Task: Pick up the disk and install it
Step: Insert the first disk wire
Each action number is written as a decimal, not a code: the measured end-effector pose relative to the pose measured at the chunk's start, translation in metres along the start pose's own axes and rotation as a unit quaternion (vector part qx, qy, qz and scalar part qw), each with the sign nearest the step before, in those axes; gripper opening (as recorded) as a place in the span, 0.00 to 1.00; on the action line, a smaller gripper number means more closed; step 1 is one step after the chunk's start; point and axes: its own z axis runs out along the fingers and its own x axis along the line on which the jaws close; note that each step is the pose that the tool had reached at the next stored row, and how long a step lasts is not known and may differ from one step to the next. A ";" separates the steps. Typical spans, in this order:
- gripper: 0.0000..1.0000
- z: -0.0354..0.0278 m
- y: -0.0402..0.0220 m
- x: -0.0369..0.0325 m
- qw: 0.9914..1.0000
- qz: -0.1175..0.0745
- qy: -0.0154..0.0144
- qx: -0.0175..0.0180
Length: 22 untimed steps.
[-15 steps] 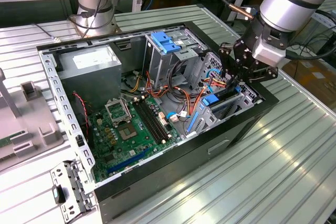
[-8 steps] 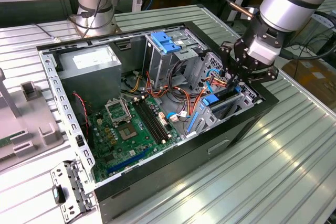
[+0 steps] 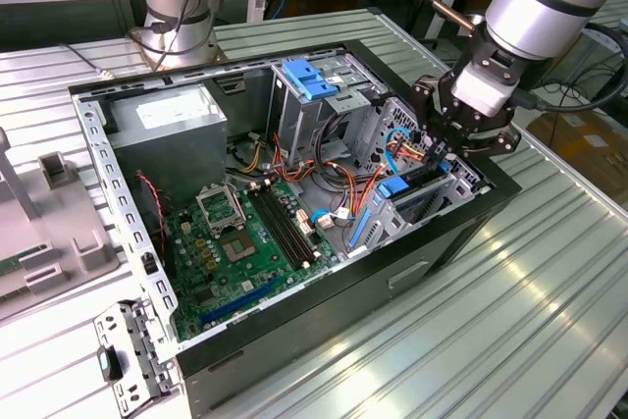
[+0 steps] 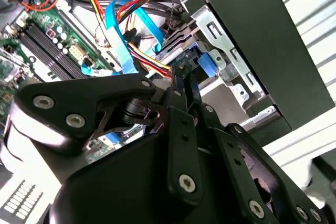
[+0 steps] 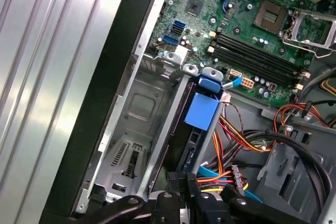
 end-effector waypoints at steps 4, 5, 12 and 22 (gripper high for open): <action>0.17 0.0000 0.0000 0.0000 1.000 0.031 0.001 0.002; 0.17 0.0000 0.0001 0.0000 0.999 0.042 0.001 0.002; 0.17 0.0001 0.0001 0.0000 0.996 0.092 0.004 0.005; 0.17 0.0004 0.0039 -0.0013 0.988 0.155 0.005 0.008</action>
